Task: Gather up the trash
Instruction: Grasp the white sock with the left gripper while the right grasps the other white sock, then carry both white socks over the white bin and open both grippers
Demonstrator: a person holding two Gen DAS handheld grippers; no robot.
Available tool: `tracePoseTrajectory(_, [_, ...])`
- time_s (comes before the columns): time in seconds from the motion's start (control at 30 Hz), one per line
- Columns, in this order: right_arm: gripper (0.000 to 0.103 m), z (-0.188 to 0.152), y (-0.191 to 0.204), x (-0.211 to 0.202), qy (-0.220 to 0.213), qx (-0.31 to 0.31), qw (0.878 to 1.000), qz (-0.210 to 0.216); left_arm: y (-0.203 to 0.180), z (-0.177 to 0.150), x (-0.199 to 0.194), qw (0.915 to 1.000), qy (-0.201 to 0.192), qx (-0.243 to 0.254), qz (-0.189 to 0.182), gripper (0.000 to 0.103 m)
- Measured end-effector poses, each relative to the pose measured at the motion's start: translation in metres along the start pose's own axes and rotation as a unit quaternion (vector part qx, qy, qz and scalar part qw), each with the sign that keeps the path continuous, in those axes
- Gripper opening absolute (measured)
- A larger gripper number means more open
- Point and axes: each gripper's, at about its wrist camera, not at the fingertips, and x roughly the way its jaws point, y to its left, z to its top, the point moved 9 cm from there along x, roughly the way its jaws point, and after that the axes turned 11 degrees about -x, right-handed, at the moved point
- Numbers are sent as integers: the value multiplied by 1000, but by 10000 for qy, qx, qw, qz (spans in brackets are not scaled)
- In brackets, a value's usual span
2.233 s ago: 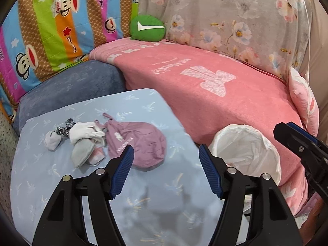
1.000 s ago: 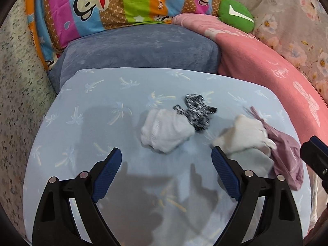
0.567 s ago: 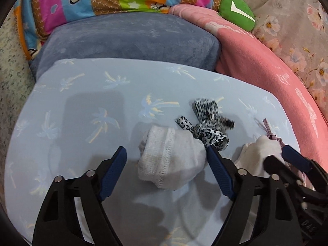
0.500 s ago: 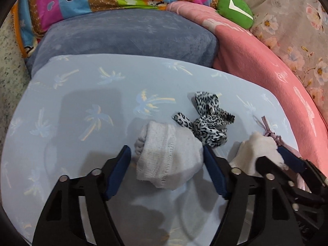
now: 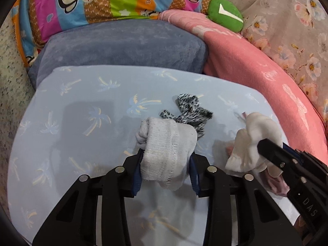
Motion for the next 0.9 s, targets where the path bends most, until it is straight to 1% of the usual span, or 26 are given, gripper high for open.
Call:
tracePoseTrajectory(0.13, [12, 16, -5, -44, -360, 76, 9993, -18, -16, 7, -29, 9996, -263, 128, -24, 36])
tracePoseTrajectory(0.23, [12, 24, -13, -78, -606, 137, 9980, -60, -34, 11, -51, 9988, -435, 211, -115, 36])
tracePoseTrajectory(0.4, [12, 27, -32, -134, -924, 232, 9952, -211, -73, 9, -85, 9965, -660, 387, -329, 36])
tracePoseTrajectory(0.57, [12, 13, -58, -183, -1110, 362, 9923, -405, -115, -8, -107, 9937, -733, 630, -574, 36])
tracePoseTrajectory(0.73, [12, -9, -89, -230, -1270, 531, 9885, -620, -161, -34, -126, 9891, -748, 956, -834, 36])
tracePoseTrajectory(0.9, [12, -34, -124, -271, -1398, 752, 9838, -830, -202, -59, -136, 9841, -686, 1265, -1039, 36])
